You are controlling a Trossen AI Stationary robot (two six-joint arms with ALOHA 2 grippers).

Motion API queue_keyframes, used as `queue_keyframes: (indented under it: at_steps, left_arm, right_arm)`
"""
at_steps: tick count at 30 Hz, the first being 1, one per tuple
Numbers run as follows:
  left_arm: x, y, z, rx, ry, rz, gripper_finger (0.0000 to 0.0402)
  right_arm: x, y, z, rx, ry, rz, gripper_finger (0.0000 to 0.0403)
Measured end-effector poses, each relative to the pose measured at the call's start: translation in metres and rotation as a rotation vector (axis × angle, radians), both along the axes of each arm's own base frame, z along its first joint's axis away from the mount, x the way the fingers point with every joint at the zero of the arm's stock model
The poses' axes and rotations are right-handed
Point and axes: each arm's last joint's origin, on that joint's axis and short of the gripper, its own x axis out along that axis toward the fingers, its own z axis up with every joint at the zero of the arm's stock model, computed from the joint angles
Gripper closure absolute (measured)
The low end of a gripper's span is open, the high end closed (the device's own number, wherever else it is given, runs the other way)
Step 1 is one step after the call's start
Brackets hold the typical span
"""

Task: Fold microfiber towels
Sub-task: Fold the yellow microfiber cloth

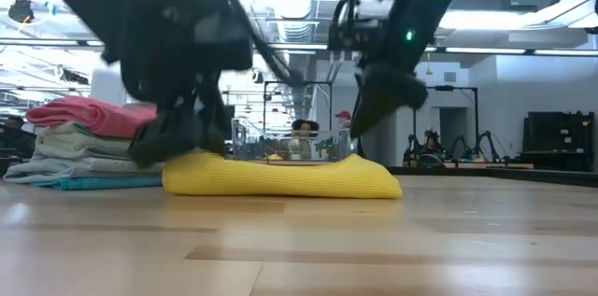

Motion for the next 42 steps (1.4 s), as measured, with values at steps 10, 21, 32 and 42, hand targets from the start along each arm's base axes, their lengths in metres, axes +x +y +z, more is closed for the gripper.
queue_keyframes:
  at_steps: [10, 21, 32, 42]
  left_arm:
    - [-0.021, -0.001, 0.087, -0.155, -0.394, 0.042, 0.0186]
    - [-0.066, 0.029, 0.041, -0.587, -0.934, -0.048, 0.0268]
    - [-0.037, 0.031, -0.010, -0.671, -0.751, 0.020, 0.0388]
    - [-0.009, 0.030, -0.037, -0.608, -0.531, 0.218, 0.0401]
  right_arm:
    - [-0.029, 0.015, 0.055, 0.137, -0.377, 0.062, 0.0231]
    - [-0.061, 0.022, -0.025, 0.274, -0.908, 0.097, 0.0288]
    - [-0.037, 0.012, -0.102, 0.296, -0.724, -0.049, 0.0319]
    - [-0.049, 0.021, -0.117, 0.368, -0.692, -0.115, 0.0336]
